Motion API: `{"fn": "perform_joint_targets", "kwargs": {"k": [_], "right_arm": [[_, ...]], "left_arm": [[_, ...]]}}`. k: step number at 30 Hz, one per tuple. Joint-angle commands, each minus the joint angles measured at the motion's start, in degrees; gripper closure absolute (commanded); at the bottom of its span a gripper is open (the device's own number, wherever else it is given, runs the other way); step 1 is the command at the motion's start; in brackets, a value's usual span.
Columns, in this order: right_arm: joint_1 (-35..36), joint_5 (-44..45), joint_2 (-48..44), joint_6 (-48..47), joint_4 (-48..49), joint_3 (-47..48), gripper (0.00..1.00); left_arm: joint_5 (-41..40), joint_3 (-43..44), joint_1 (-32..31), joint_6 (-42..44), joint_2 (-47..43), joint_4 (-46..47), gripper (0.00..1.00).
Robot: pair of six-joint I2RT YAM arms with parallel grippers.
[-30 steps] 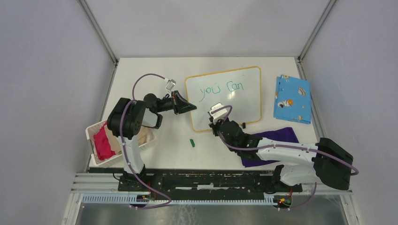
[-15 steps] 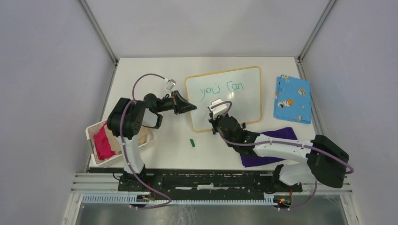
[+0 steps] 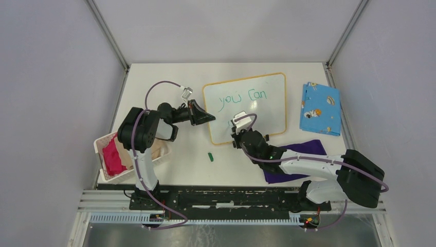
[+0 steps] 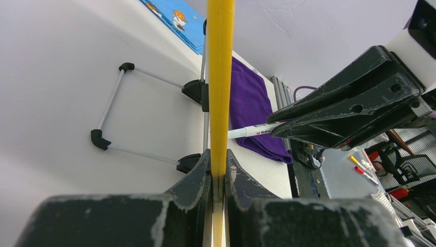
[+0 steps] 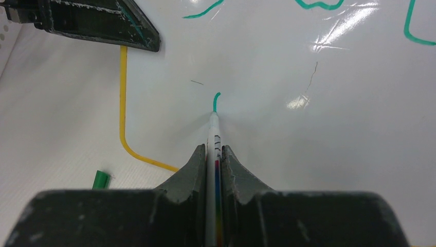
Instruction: Write a sentence on the whiteboard
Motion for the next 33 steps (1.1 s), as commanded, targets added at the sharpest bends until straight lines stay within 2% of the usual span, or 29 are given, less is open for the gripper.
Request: {"fn": "perform_joint_targets", "kwargs": {"k": [1,13,26,33], "right_arm": [[-0.3,-0.3,-1.8,1.7,0.5,-2.3,1.0],[-0.3,-2.9,-3.1,4.4,-0.2,-6.7,1.0],[-0.3,-0.6,-1.8,0.9,-0.3,-1.3,1.0],[-0.3,-2.2,-0.5,-0.1,-0.1,0.5,1.0]], "left_arm": [[2.1,0.3,-1.2,-1.8,1.2,6.2,0.98],[2.1,0.3,-1.4,-1.8,1.2,6.2,0.98],[2.3,0.3,-1.4,-1.8,1.4,6.2,0.98],[2.2,0.4,-1.5,-1.7,1.5,6.2,0.98]]}}
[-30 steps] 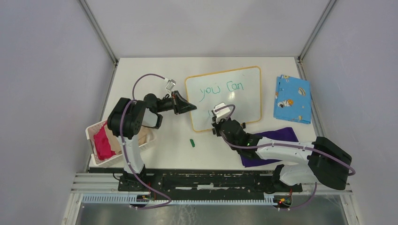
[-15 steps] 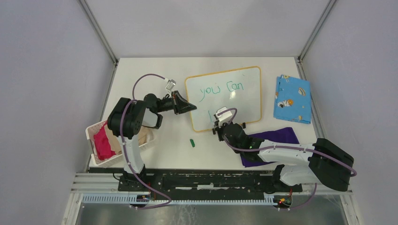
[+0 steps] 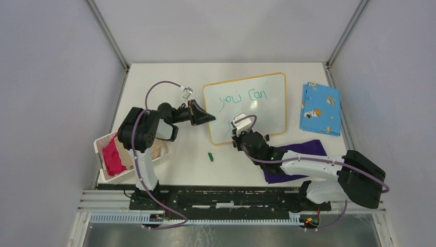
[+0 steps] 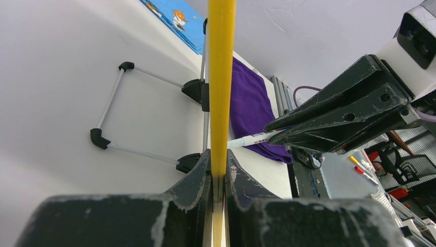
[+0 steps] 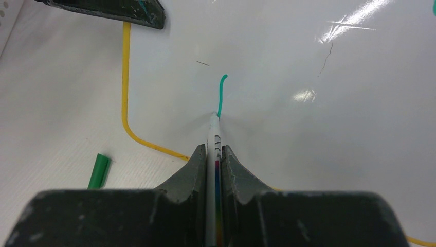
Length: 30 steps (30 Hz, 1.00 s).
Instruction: Write a sentence on the whiteboard
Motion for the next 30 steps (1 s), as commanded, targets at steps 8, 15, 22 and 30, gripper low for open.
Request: {"fn": "perform_joint_targets", "kwargs": {"k": [8,15,22,30], "right_arm": [[-0.2,-2.8,2.0,-0.9,1.2,2.7,1.0],[-0.2,-3.7,1.8,-0.4,0.1,-0.3,1.0],[-0.2,-1.4,0.3,-0.3,-1.1,-1.9,1.0],[-1.2,3.1,-2.7,-0.4,-1.7,-1.7,1.0]], "left_arm": [[2.3,0.3,-1.4,-1.8,1.2,6.1,0.98],[2.3,0.2,-1.5,-1.7,1.1,6.0,0.98],[2.3,0.2,-1.5,-1.6,1.2,5.9,0.98],[2.3,0.1,-1.5,-1.0,0.8,4.9,0.98]]}}
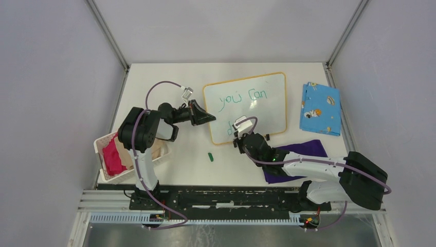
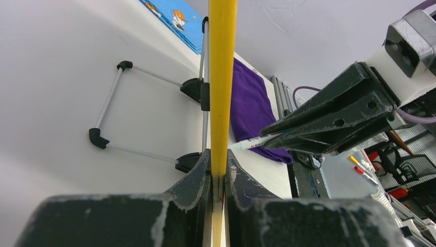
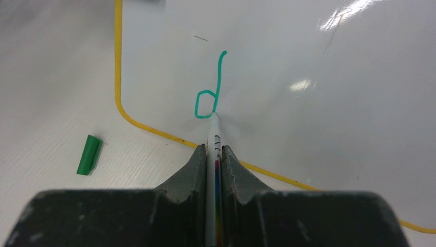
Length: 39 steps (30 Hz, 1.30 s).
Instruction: Write a sentence on the whiteboard
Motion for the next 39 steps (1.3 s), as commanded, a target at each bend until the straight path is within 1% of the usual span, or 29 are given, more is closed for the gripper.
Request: {"fn": "perform_joint_targets", "kwargs": {"k": [1,10,19,29,39], "right_arm": [[-1.3,5.0,-2.6,-0.4,0.1,-0.1,1.0],[-1.4,3.2,-7.0,-1.6,2.4,-1.1,1.0],[-1.5,1.6,-5.1,-2.2,2.6,1.2,1.0],[-1.5,1.1,-2.6,-1.9,3.2,1.3,1.0],[-1.5,1.4,-3.3,-0.8,2.8,-2.7,1.0]], "left_arm": [[2.5,0.1,-1.3,-0.6,0.6,4.4,0.98],[2.4,0.0,-1.4,0.3,0.3,3.0,0.98],[2.4,0.1,-1.5,0.3,0.3,3.0,0.98],[2.4,0.3,-1.5,0.3,0.5,2.9,0.98],[2.5,0.3,-1.5,0.3,0.6,2.8,0.98]]}}
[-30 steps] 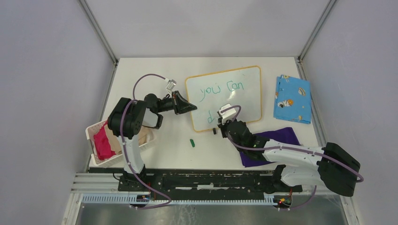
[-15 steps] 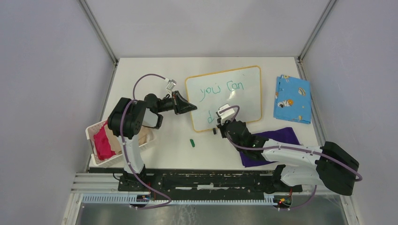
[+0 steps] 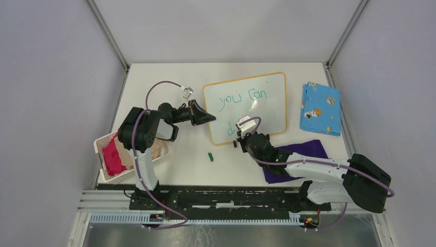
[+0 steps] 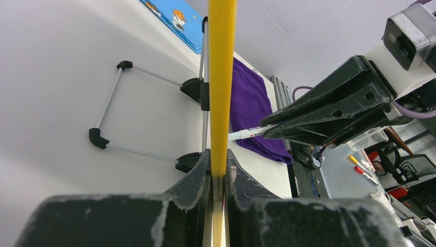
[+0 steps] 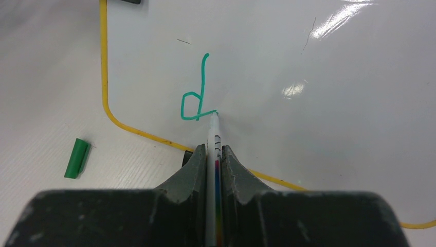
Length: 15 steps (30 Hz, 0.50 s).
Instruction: Write a sentence on the whiteboard
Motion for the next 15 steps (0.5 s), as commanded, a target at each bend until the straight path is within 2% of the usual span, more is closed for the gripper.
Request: {"fn": "perform_joint_targets", "kwargs": {"k": [1,15], "right_arm": [[-0.2,0.8,-0.9,0.7,2.0,-2.0,1.0],[-3.5,2.5,-3.9,0.0,0.3,-2.1,1.0]], "left_arm": [[2.5,0.3,-1.5,0.2,0.7,2.9,0.98],[2.5,0.3,-1.5,0.2,0.7,2.9,0.98]]}}
